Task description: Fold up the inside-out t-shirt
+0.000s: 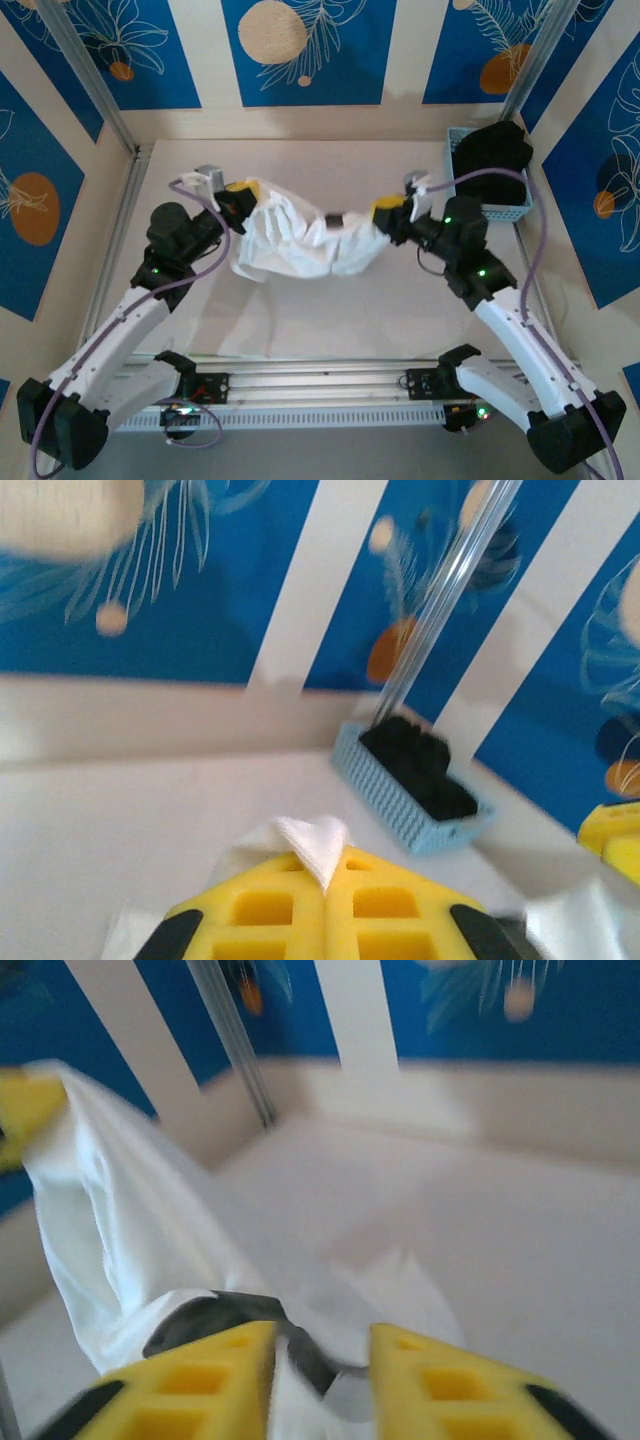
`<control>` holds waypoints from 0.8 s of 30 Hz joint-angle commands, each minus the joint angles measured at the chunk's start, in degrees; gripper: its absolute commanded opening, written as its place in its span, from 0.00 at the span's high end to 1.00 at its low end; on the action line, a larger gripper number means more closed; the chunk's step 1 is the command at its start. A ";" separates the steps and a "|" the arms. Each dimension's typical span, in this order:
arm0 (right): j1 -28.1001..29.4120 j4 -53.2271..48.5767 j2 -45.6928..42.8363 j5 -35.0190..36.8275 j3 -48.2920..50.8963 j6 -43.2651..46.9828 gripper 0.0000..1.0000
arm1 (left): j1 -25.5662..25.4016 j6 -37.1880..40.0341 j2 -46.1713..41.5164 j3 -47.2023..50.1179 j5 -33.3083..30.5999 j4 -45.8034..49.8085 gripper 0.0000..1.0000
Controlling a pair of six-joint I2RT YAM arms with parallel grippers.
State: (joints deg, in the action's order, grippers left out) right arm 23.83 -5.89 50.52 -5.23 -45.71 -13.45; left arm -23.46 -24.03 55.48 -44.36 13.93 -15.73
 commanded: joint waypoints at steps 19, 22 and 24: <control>23.90 15.67 29.94 17.08 -4.14 5.82 0.41 | 0.44 -7.15 2.67 -3.50 9.19 2.20 1.00; 23.25 15.59 27.50 16.54 -3.35 6.39 0.75 | 0.43 -5.90 1.85 -3.87 6.82 4.04 1.00; 22.52 14.88 24.40 13.17 -2.97 7.01 0.92 | 0.44 -5.23 1.91 -4.78 4.25 5.06 1.00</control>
State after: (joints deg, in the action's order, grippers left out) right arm 47.11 6.79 79.55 8.19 -48.93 -6.55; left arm -23.46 -30.02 58.96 -45.87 21.26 -10.72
